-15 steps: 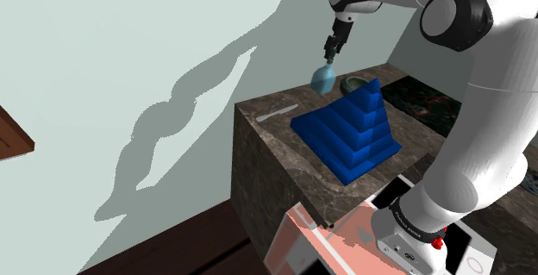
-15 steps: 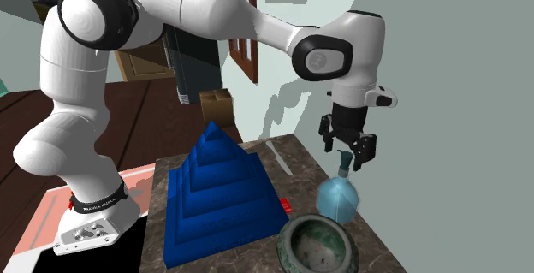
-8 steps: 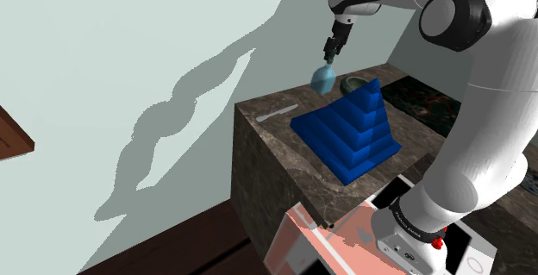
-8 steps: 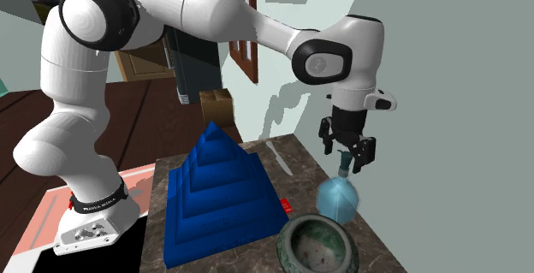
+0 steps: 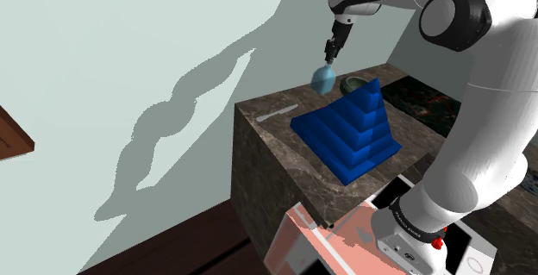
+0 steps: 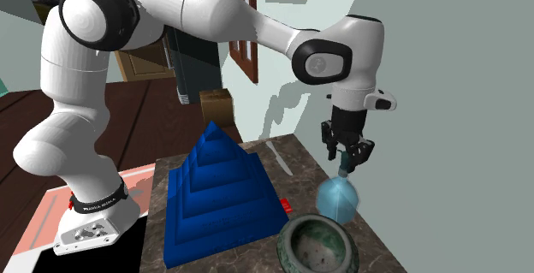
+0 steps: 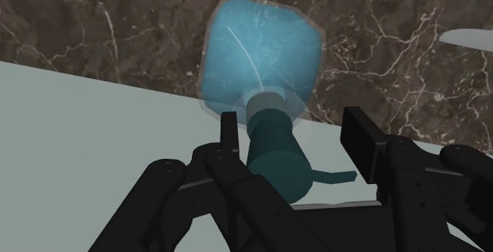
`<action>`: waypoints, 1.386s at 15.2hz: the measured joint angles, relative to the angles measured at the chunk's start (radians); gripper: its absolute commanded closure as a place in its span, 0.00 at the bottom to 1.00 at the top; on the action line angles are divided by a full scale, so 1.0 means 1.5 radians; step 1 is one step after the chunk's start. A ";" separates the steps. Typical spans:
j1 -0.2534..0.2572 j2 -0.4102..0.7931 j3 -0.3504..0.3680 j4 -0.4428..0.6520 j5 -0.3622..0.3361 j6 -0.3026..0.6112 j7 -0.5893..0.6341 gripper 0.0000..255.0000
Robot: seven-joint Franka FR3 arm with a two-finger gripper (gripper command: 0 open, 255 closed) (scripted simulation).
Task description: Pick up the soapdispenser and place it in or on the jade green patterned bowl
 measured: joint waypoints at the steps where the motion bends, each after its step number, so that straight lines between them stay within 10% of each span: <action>1: 0.000 0.000 0.000 0.000 0.000 0.000 0.000 1.00; 21: -0.004 -0.017 -0.004 0.128 -0.006 -0.144 0.003 1.00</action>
